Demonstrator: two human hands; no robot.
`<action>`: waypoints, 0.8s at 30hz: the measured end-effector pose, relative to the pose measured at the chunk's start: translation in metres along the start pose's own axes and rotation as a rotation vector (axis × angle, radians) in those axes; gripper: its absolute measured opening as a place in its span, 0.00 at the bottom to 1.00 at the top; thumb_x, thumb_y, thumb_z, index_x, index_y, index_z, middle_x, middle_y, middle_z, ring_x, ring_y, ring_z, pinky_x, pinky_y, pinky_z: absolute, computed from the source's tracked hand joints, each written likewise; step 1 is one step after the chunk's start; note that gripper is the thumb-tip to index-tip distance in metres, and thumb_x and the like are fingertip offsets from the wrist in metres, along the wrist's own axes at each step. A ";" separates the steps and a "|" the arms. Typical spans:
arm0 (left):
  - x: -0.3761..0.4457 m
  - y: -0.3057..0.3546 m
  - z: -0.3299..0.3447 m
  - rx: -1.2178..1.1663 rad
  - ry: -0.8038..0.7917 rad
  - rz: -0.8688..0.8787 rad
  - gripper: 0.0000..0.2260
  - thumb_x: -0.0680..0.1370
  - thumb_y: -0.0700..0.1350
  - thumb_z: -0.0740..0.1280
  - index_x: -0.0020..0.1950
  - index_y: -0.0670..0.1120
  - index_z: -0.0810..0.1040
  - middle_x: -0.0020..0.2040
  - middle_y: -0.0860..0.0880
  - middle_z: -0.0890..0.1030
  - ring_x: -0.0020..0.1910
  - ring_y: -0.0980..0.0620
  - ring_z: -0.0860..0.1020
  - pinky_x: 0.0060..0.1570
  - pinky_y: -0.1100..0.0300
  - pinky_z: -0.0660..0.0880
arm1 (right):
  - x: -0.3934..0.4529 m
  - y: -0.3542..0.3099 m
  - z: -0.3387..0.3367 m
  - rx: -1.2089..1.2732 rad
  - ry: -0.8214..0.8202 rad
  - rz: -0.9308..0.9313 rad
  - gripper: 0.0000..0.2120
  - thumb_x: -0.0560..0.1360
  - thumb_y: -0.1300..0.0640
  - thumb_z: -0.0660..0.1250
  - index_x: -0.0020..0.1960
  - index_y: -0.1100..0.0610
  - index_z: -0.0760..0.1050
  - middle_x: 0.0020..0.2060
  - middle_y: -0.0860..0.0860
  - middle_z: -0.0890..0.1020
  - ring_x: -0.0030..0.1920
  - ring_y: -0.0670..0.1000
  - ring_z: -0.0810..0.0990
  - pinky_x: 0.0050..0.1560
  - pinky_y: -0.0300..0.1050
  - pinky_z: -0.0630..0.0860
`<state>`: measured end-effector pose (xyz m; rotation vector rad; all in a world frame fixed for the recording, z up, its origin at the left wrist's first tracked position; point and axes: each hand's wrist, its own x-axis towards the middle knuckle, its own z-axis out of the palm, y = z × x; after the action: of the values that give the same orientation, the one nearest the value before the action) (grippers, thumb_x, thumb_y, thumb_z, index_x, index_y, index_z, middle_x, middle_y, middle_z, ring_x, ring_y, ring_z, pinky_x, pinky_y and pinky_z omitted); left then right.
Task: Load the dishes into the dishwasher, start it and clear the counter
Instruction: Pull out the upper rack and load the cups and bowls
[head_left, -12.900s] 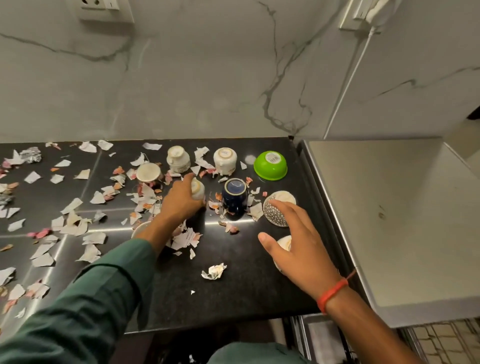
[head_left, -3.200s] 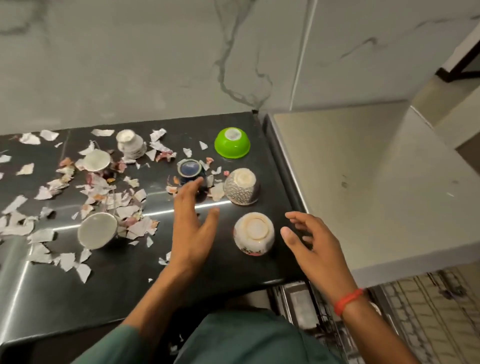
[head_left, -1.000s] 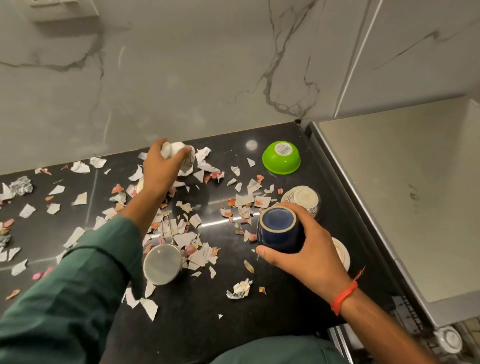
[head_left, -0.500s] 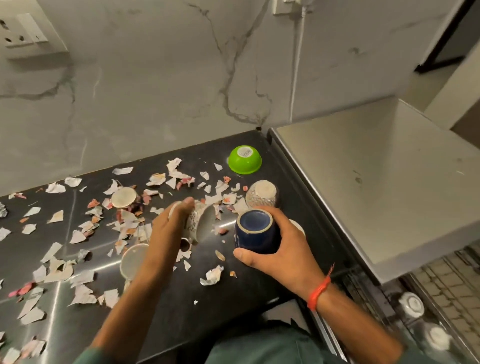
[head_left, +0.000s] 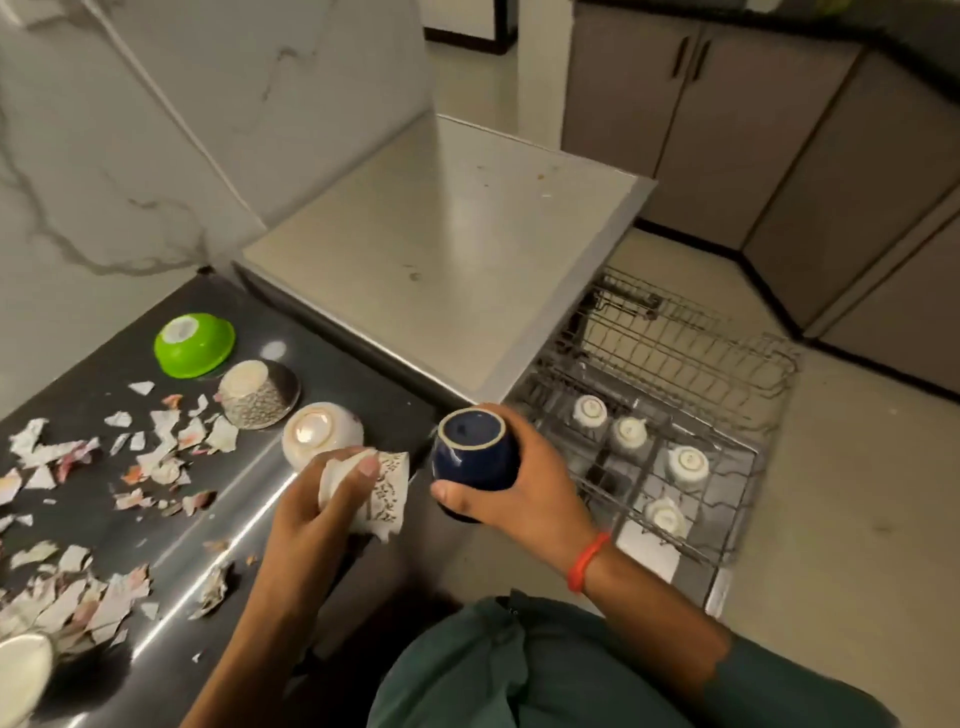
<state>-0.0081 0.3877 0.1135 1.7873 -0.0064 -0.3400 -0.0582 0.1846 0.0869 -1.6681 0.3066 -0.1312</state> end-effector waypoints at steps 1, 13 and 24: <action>0.001 0.003 0.012 0.023 -0.035 0.009 0.19 0.74 0.62 0.72 0.57 0.51 0.83 0.49 0.45 0.86 0.46 0.47 0.83 0.44 0.48 0.78 | -0.005 0.003 -0.011 0.015 0.025 0.013 0.33 0.64 0.52 0.84 0.65 0.47 0.73 0.57 0.40 0.81 0.57 0.40 0.81 0.57 0.41 0.79; 0.017 0.012 0.120 0.233 -0.407 -0.003 0.13 0.77 0.50 0.75 0.60 0.50 0.79 0.52 0.47 0.84 0.49 0.52 0.84 0.41 0.63 0.78 | -0.035 0.047 -0.104 0.178 0.394 0.153 0.30 0.63 0.53 0.83 0.59 0.41 0.73 0.55 0.38 0.81 0.53 0.36 0.80 0.51 0.33 0.78; 0.101 -0.029 0.211 0.422 -0.620 -0.098 0.15 0.80 0.51 0.70 0.65 0.52 0.72 0.58 0.51 0.79 0.53 0.57 0.80 0.43 0.68 0.76 | -0.023 0.088 -0.140 0.157 0.606 0.343 0.30 0.63 0.54 0.84 0.59 0.44 0.74 0.51 0.39 0.83 0.51 0.37 0.81 0.48 0.34 0.78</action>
<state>0.0346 0.1756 0.0201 2.0273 -0.4585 -1.0123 -0.1279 0.0490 0.0189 -1.3658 1.0057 -0.3929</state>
